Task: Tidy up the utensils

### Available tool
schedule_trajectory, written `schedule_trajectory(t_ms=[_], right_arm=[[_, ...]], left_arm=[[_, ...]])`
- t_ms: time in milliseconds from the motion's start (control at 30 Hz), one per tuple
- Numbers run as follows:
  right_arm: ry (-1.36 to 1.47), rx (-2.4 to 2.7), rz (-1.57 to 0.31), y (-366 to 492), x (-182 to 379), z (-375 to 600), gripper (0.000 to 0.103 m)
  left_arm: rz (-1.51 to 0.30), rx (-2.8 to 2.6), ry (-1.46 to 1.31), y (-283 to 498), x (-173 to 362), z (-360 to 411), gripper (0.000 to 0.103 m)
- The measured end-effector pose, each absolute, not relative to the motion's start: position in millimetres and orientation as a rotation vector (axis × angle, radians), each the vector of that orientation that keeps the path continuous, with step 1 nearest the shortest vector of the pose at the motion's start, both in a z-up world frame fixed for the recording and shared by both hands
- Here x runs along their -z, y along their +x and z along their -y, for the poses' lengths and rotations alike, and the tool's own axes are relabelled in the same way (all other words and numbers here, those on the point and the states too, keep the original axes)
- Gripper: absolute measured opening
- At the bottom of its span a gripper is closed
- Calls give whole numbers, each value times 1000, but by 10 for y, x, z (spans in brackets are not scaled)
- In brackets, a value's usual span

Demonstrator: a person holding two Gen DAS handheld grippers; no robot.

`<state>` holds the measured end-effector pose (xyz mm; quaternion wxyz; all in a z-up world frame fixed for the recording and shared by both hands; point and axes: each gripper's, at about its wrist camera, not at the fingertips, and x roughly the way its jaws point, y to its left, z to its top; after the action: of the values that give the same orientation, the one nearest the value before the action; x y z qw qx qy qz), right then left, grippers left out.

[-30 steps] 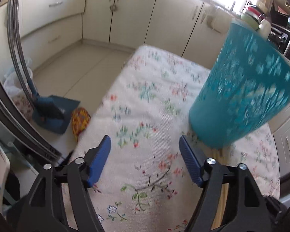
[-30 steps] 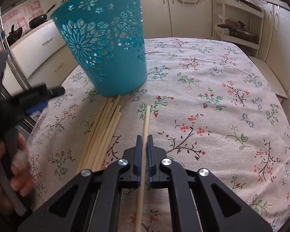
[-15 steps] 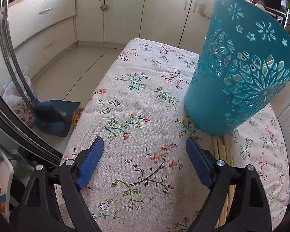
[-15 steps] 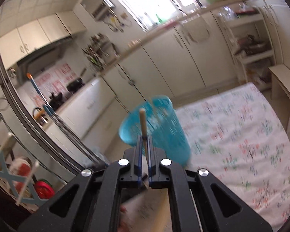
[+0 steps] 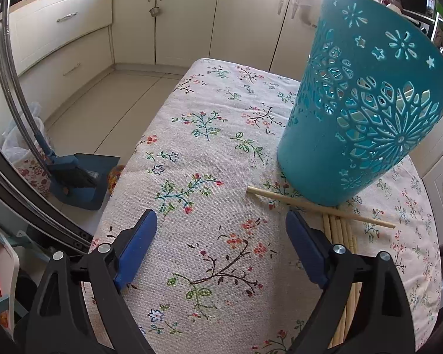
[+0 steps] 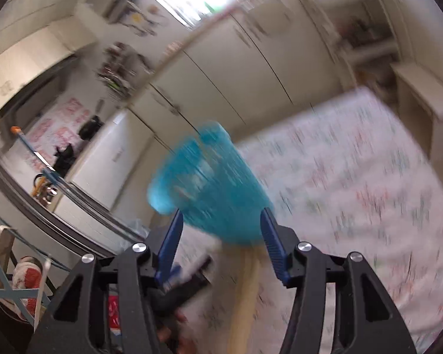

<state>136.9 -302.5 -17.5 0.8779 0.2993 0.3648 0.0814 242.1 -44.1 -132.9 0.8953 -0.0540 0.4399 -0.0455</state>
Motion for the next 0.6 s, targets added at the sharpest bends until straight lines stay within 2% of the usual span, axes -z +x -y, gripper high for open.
schedule_trajectory(t_ms=[67,233,367,600], right_arm=[[678,-139,-861,1369,541,3076,43],[559,-100,-953,1526,878,2943,43],[276,-76,-939,1712,870,2763,43],[-101,-284,-1051,2036,1081,2633,44]], left_arm=[[-913,96,-118,2422,1332,433,85],[-916,98,-131,2429,1329,413,85],[-916,106,-127,2421,1329,411,85],[-916,108,-116,2428,1334,436,85]])
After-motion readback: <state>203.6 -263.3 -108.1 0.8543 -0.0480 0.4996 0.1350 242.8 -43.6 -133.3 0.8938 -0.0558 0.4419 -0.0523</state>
